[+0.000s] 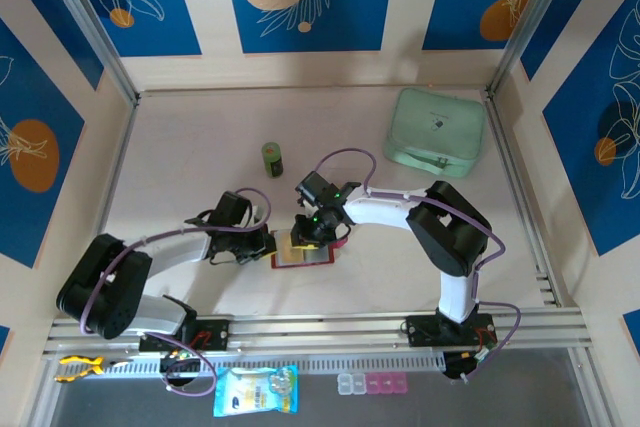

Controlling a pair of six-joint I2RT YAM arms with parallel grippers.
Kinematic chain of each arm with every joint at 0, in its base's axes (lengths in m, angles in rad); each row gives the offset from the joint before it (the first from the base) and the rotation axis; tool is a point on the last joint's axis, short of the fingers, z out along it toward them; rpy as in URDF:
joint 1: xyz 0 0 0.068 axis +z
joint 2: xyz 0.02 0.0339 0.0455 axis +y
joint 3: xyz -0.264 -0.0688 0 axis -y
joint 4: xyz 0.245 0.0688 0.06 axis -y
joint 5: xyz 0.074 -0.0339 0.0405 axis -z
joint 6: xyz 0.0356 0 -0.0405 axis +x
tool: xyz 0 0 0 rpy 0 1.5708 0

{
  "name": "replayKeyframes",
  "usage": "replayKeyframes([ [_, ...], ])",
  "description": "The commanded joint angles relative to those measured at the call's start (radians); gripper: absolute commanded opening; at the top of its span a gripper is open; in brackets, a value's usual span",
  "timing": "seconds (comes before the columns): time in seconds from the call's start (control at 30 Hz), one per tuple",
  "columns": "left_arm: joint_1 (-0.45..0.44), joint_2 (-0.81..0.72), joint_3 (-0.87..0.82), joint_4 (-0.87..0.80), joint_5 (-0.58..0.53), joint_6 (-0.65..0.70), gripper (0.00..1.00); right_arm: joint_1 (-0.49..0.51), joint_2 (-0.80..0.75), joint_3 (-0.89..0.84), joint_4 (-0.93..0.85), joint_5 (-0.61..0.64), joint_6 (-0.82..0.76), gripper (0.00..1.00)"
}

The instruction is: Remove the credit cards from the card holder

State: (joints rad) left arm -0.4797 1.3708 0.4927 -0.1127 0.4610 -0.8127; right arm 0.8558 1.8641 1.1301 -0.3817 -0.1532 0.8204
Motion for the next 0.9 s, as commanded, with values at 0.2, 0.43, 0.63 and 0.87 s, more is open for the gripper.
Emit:
replayKeyframes([
  [0.2, 0.012, -0.040, 0.046, -0.078, 0.008, 0.016, 0.04, -0.002, -0.018, -0.021, -0.039, 0.027, -0.001, 0.25],
  [0.43, 0.011, -0.076, 0.075, -0.113, 0.014, 0.021, 0.04, 0.002, -0.061, -0.040, -0.017, 0.043, -0.003, 0.25],
  [0.63, 0.005, -0.059, 0.084, -0.107, 0.025, 0.018, 0.04, -0.003, -0.072, -0.052, -0.002, 0.037, 0.001, 0.25],
  [0.87, -0.033, 0.005, 0.084, -0.056, 0.036, 0.004, 0.03, -0.011, -0.075, -0.067, 0.024, 0.014, 0.014, 0.25],
])
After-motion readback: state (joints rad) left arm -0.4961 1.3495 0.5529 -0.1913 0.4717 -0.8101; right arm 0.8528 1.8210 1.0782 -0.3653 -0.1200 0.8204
